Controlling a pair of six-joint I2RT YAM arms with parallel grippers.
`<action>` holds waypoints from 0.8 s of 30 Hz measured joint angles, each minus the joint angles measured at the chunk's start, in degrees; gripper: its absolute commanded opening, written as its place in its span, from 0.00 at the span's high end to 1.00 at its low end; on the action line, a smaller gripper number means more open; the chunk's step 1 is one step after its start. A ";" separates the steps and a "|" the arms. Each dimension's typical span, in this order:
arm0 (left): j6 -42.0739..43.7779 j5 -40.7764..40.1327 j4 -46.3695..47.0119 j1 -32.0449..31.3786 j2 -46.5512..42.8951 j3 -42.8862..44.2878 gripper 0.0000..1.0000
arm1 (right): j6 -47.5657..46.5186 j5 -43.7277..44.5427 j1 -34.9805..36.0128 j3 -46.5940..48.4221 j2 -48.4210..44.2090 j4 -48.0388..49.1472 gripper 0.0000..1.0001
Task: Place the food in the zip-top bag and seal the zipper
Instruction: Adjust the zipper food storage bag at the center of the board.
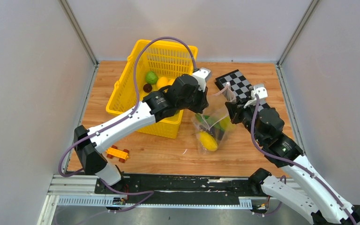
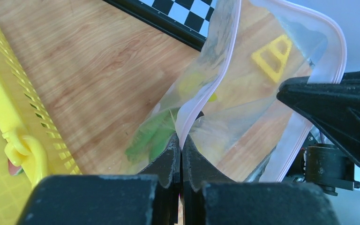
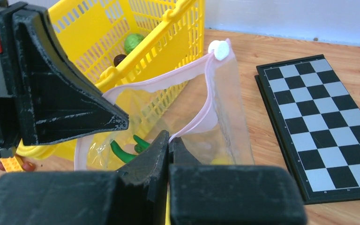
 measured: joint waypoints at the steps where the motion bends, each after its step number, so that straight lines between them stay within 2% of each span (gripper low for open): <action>1: -0.15 0.17 0.02 0.00 0.00 0.00 1.00 | 0.52 0.83 0.00 0.00 -0.04 0.00 1.00; 8: -1.22 1.44 0.70 -0.02 -0.48 -0.94 1.00 | 2.29 4.63 -2.43 1.70 2.67 -0.74 1.00; 14: -2.16 2.54 1.33 -0.02 -3.32 -3.30 1.00 | 2.36 2.97 -6.34 4.31 6.05 -1.31 1.00; 20: -2.58 2.75 2.27 -0.02 -4.28 -4.81 1.00 | 3.08 0.24 -7.06 4.42 6.19 -1.31 1.00; 21: -2.60 2.75 2.19 0.00 -4.28 -4.94 0.98 | 3.21 -0.20 -7.06 4.42 6.16 -1.31 1.00; 22: -2.60 2.73 2.21 -0.02 -4.28 -5.03 0.92 | 3.34 -0.39 -7.06 4.42 6.16 -1.31 1.00; 24: -2.58 2.69 2.19 -0.02 -4.28 -5.03 0.75 | 3.58 -0.76 -7.10 4.42 6.05 -1.31 1.00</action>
